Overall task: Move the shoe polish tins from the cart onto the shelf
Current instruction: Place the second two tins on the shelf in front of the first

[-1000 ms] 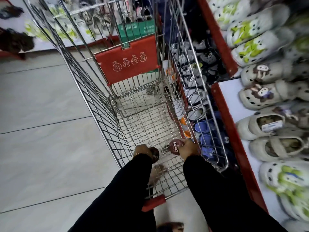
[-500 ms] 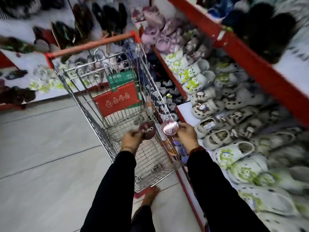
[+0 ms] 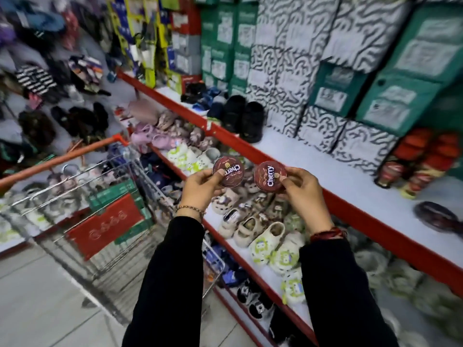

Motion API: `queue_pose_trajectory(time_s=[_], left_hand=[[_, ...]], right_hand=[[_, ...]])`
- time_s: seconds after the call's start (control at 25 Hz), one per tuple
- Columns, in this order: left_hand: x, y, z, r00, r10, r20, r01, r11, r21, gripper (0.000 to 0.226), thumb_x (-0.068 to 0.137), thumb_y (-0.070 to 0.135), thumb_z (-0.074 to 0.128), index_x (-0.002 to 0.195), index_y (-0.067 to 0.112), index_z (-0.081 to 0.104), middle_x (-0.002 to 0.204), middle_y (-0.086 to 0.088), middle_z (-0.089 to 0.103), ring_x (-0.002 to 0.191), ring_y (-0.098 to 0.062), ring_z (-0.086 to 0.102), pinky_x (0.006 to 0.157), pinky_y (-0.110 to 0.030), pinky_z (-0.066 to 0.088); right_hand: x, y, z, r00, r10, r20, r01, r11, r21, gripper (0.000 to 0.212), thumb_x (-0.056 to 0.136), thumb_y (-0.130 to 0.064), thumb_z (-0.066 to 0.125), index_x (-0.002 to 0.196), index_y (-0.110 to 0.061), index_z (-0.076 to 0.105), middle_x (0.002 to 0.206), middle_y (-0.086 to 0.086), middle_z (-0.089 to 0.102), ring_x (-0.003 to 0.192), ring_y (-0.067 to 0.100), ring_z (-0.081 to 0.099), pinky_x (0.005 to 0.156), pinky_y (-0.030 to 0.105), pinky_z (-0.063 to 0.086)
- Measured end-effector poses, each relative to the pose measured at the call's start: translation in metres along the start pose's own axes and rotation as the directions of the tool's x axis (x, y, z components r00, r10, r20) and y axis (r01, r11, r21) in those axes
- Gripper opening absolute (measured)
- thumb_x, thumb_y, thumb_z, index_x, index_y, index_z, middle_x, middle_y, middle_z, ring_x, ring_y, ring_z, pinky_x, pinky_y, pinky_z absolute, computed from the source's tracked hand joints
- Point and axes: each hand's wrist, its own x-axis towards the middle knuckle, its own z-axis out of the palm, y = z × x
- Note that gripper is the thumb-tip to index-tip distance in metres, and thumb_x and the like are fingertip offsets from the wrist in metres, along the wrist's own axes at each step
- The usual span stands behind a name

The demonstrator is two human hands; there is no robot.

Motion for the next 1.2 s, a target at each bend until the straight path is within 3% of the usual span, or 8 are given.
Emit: queue_pose_trajectory(time_s=[0.08, 0.32, 0.48, 0.64, 0.8, 0.92, 1.0, 1.2], left_hand=[[-0.007, 0.017, 0.038, 0.996, 0.030, 0.089, -0.031, 0.999, 0.012, 0.012, 0.091, 0.015, 0.064, 0.078, 0.014, 0.062, 0.075, -0.005, 0.064, 0.040, 0.002, 0.060, 0.051, -0.012, 0.055], [-0.027, 0.034, 0.151, 0.934, 0.037, 0.354, -0.062, 0.996, 0.059, 0.008, 0.090, 0.016, 0.064, 0.084, 0.012, 0.062, 0.068, -0.001, 0.063, 0.039, 0.003, 0.060, 0.048, -0.013, 0.055], [-0.043, 0.030, 0.221, 0.856, 0.046, 0.515, -0.143, 0.979, 0.148, 0.010, 0.089, 0.022, 0.066, 0.090, 0.012, 0.065, 0.075, -0.005, 0.067, 0.056, -0.005, 0.064, 0.063, -0.023, 0.052], [-0.059, 0.019, 0.276, 0.749, 0.070, 0.659, -0.342, 0.892, 0.294, 0.020, 0.085, 0.033, 0.069, 0.089, 0.013, 0.069, 0.079, -0.003, 0.068, 0.074, -0.016, 0.065, 0.069, -0.022, 0.045], [-0.068, 0.003, 0.318, 0.686, -0.050, 0.726, -0.447, 0.759, 0.474, 0.029, 0.079, 0.046, 0.071, 0.097, 0.023, 0.071, 0.094, -0.003, 0.073, 0.096, -0.022, 0.068, 0.087, -0.028, 0.048], [-0.067, -0.008, 0.331, 0.644, -0.121, 0.755, -0.479, 0.705, 0.522, 0.022, 0.072, 0.053, 0.073, 0.081, 0.034, 0.066, 0.099, -0.002, 0.076, 0.099, -0.022, 0.070, 0.100, -0.038, 0.050], [-0.065, -0.011, 0.338, 0.613, -0.142, 0.777, -0.524, 0.663, 0.535, 0.018, 0.073, 0.051, 0.072, 0.077, 0.035, 0.065, 0.100, -0.003, 0.076, 0.100, -0.020, 0.069, 0.103, -0.038, 0.048], [-0.066, -0.011, 0.345, 0.526, -0.189, 0.829, -0.621, 0.581, 0.526, 0.030, 0.086, 0.033, 0.068, 0.110, 0.016, 0.072, 0.112, -0.004, 0.071, 0.103, -0.018, 0.066, 0.090, -0.022, 0.047]], right_hand=[[-0.003, -0.008, -0.043, 0.996, -0.001, -0.091, 0.002, 1.000, 0.017, 0.015, 0.072, -0.040, 0.063, 0.087, -0.037, 0.066, 0.101, 0.004, 0.075, 0.096, 0.024, 0.073, 0.090, 0.051, 0.058], [-0.028, -0.013, -0.153, 0.938, 0.065, -0.340, -0.039, 0.996, 0.082, 0.022, 0.094, -0.004, 0.052, 0.113, -0.014, 0.059, 0.106, 0.014, 0.066, 0.079, 0.016, 0.067, 0.063, 0.025, 0.061], [-0.051, -0.005, -0.213, 0.866, 0.114, -0.486, -0.093, 0.993, 0.067, 0.026, 0.095, -0.002, 0.050, 0.119, -0.005, 0.059, 0.104, 0.015, 0.065, 0.094, 0.025, 0.065, 0.080, 0.039, 0.058], [-0.068, 0.016, -0.263, 0.781, 0.154, -0.606, -0.213, 0.977, -0.027, 0.027, 0.092, -0.008, 0.054, 0.118, -0.006, 0.063, 0.112, 0.016, 0.069, 0.101, 0.030, 0.068, 0.089, 0.049, 0.058], [-0.079, 0.034, -0.297, 0.734, 0.231, -0.639, -0.375, 0.922, -0.098, 0.026, 0.091, -0.015, 0.057, 0.115, -0.011, 0.065, 0.114, 0.016, 0.070, 0.103, 0.031, 0.068, 0.092, 0.050, 0.056], [-0.084, 0.042, -0.306, 0.726, 0.270, -0.632, -0.433, 0.894, -0.115, 0.025, 0.091, -0.015, 0.056, 0.111, -0.012, 0.069, 0.119, 0.016, 0.069, 0.096, 0.027, 0.065, 0.087, 0.040, 0.055], [-0.084, 0.045, -0.309, 0.724, 0.289, -0.626, -0.455, 0.883, -0.119, 0.019, 0.091, -0.016, 0.057, 0.103, -0.017, 0.072, 0.121, 0.016, 0.069, 0.095, 0.028, 0.066, 0.083, 0.039, 0.055], [-0.086, 0.049, -0.311, 0.734, 0.327, -0.595, -0.504, 0.850, -0.155, 0.014, 0.083, -0.015, 0.069, 0.076, -0.027, 0.073, 0.108, 0.009, 0.074, 0.097, 0.026, 0.070, 0.089, 0.041, 0.059]])
